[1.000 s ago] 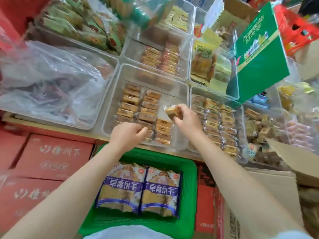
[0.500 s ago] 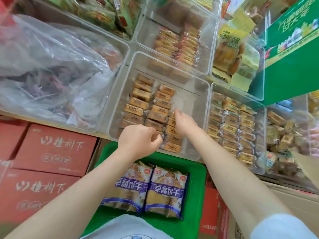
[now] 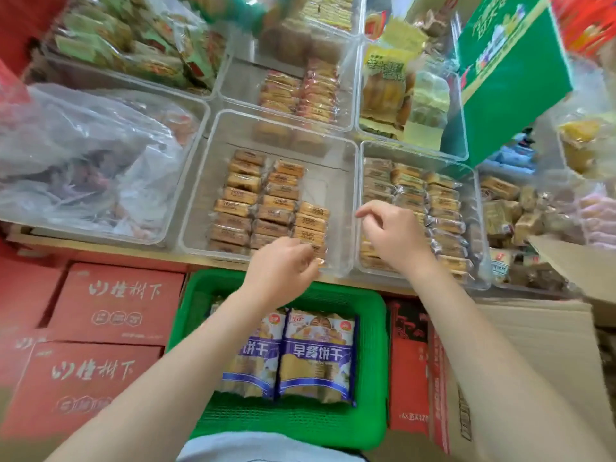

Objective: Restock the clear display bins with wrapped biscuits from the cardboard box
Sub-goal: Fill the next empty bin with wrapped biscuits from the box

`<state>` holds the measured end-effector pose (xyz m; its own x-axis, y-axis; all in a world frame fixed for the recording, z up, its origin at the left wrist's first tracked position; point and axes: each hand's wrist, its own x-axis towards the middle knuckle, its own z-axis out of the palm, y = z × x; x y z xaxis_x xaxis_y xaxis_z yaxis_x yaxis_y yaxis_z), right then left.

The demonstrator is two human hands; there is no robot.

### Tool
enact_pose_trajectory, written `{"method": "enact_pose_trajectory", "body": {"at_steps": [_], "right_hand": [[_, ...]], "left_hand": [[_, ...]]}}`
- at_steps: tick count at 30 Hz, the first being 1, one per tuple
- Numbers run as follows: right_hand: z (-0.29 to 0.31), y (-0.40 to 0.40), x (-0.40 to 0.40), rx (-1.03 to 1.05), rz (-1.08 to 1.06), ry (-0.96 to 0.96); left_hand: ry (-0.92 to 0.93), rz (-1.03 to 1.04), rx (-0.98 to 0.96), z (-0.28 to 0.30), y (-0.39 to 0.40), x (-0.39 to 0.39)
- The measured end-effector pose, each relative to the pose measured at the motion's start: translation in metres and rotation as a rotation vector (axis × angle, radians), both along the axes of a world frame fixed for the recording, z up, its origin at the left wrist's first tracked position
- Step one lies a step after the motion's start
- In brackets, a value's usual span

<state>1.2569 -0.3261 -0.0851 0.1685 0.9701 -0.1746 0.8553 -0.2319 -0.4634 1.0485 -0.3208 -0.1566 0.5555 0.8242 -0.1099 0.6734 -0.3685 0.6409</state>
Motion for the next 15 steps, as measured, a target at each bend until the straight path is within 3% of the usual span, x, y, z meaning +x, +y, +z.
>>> {"method": "enact_pose_trajectory", "body": {"at_steps": [4,8,12,15], "right_hand": [[0.022,-0.065,0.055,0.142,-0.08,0.015],[0.041,-0.15,0.127,0.295,-0.137,0.013],[0.05,-0.235,0.212,0.457,-0.3,-0.012],[0.045,-0.278,0.278,0.42,-0.359,-0.035]], "left_hand": [[-0.02,-0.111,-0.238,0.029,-0.059,0.064],[-0.043,-0.169,-0.322,0.053,-0.119,0.146],[-0.226,-0.107,-0.351,0.068,-0.201,0.244],[-0.305,-0.016,-0.435,0.079,-0.257,0.307]]}}
